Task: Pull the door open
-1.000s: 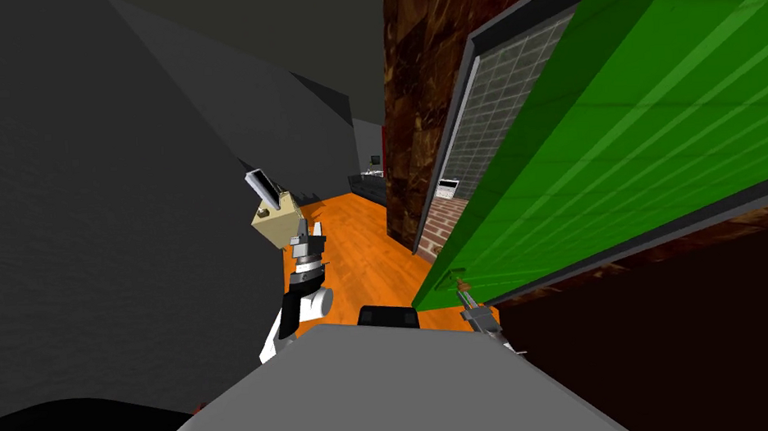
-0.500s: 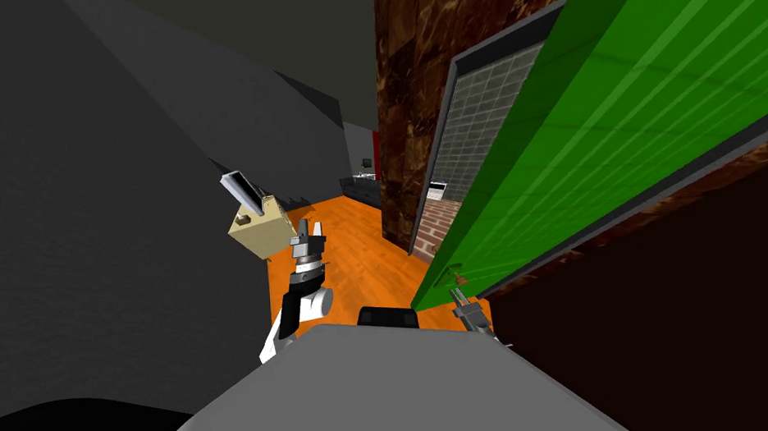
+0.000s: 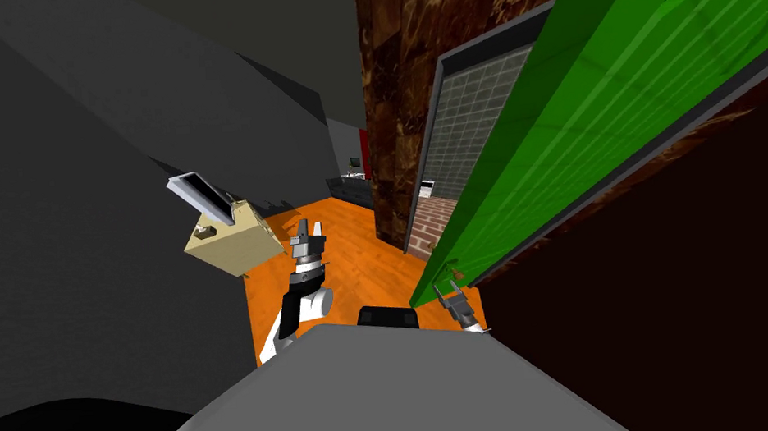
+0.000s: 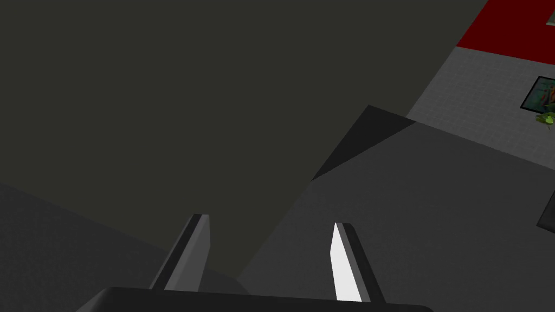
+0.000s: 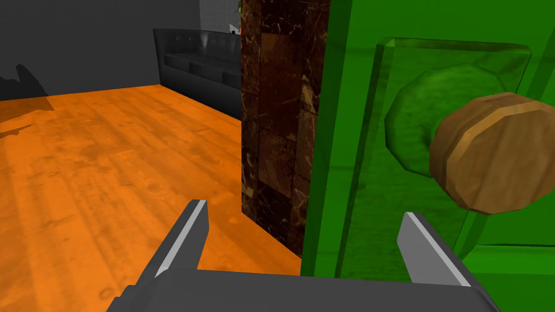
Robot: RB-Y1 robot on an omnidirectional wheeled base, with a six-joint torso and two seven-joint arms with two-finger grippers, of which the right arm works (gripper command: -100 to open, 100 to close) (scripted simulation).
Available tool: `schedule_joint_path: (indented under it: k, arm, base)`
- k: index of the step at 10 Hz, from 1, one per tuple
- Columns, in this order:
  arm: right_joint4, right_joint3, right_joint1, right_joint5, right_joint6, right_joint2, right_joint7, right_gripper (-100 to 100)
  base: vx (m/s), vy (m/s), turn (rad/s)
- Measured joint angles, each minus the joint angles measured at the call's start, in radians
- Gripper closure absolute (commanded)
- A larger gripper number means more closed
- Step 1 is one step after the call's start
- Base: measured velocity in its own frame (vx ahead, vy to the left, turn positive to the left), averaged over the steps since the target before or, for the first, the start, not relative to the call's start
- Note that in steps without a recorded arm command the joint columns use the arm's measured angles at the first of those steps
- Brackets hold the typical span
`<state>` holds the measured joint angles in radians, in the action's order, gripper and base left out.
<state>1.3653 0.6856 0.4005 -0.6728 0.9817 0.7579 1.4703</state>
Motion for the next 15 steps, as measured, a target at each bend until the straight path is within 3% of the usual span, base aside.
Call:
schedule_joint_path:
  k: [10, 11, 15]
  arm:
    - [-0.069, 0.023, -0.189, 0.111, -0.167, -0.173, 0.049, -100]
    - [-0.057, 0.023, -0.197, 0.119, -0.188, -0.183, 0.049, -100]
    - [-0.090, 0.032, -0.268, 0.161, -0.245, -0.246, 0.068, -100]
  base:
    - [0.004, 0.063, -0.217]
    - [-0.019, 0.019, -0.193]
    - [-0.020, 0.010, -0.185]
